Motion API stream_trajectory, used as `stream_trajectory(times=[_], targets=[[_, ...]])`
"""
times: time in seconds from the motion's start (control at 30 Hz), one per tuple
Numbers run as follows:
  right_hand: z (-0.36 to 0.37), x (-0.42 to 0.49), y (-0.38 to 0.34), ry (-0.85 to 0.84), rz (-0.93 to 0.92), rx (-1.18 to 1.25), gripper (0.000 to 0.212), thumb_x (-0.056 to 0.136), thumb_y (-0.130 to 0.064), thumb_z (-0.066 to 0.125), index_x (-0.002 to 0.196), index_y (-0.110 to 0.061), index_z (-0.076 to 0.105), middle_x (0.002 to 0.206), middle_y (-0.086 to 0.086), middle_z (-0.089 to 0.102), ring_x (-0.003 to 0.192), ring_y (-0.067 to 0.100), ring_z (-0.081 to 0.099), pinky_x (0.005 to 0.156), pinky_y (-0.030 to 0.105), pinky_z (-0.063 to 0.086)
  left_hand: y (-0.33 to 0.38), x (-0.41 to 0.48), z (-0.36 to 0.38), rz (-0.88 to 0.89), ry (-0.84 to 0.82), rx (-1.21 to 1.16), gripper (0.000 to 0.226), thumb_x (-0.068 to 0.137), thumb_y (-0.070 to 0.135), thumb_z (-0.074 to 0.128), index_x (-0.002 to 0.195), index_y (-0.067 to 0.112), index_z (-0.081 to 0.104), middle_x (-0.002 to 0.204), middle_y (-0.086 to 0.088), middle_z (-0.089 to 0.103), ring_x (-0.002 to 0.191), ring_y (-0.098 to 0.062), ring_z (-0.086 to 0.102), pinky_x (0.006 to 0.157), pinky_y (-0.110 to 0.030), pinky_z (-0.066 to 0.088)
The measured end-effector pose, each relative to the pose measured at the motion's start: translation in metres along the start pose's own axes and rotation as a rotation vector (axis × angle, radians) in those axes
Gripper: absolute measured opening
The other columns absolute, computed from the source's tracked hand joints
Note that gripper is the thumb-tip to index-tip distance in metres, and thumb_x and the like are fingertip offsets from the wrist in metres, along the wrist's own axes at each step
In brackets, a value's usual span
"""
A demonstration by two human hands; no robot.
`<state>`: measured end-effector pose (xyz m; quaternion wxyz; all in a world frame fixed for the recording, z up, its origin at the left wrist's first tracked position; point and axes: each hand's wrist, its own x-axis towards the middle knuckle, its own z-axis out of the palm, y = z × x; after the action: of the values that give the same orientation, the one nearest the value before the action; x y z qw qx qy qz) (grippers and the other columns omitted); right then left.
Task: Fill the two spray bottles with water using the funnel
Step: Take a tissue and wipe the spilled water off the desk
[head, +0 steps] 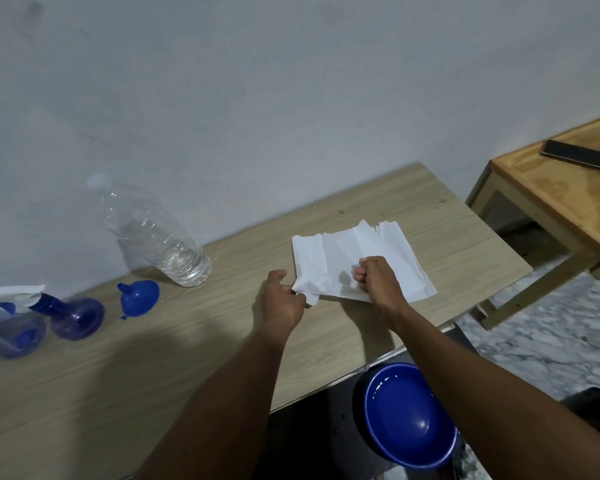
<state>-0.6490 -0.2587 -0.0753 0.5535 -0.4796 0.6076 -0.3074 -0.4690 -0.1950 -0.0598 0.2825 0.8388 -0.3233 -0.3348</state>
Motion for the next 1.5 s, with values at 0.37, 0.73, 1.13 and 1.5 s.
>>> stream_trajectory(times=[0.37,0.73,1.13,1.5], targets=[[0.008,-0.013,-0.012,0.025,-0.017,-0.126,0.032,0.1,-0.038,0.047,0.106,-0.007,0.056,0.096,0.0,0.06,0.088,0.018,0.055,0.082,0.038,0.045,-0.041,-0.005,-0.072,-0.065,0.345,-0.044,0.024,0.081,0.0,0.055,0.09,0.012,0.073,0.098,-0.008,0.073,0.099,-0.032,0.065,0.087,-0.03,0.046],[0.034,-0.008,-0.019,-0.022,-0.118,-0.672,0.042,0.095,-0.036,0.059,0.125,-0.007,0.057,0.128,0.016,0.059,0.115,0.033,0.057,0.098,0.042,0.047,-0.096,-0.03,-0.163,-0.2,0.512,-0.234,0.031,0.096,0.005,0.045,0.119,0.002,0.066,0.121,-0.018,0.066,0.114,-0.035,0.059,0.085,-0.029,0.038],[0.21,-0.123,-0.093,-0.317,-0.632,-0.87,0.063,0.079,-0.026,0.069,0.138,-0.022,0.048,0.141,0.01,0.049,0.127,0.035,0.046,0.102,0.046,0.043,-0.159,-0.039,-0.299,-0.125,0.18,-0.447,0.015,0.092,0.006,0.058,0.093,0.012,0.072,0.092,-0.009,0.071,0.076,-0.021,0.064,0.064,-0.03,0.052],[0.374,-0.229,-0.099,-0.634,-0.387,-0.389,0.016,0.091,-0.006,0.054,0.085,-0.019,0.062,0.088,0.001,0.064,0.081,0.014,0.057,0.072,0.025,0.044,-0.231,-0.053,-0.416,-0.151,-0.05,-0.655,0.017,0.094,0.001,0.056,0.107,0.002,0.067,0.103,-0.02,0.072,0.094,-0.032,0.069,0.081,-0.042,0.059]])
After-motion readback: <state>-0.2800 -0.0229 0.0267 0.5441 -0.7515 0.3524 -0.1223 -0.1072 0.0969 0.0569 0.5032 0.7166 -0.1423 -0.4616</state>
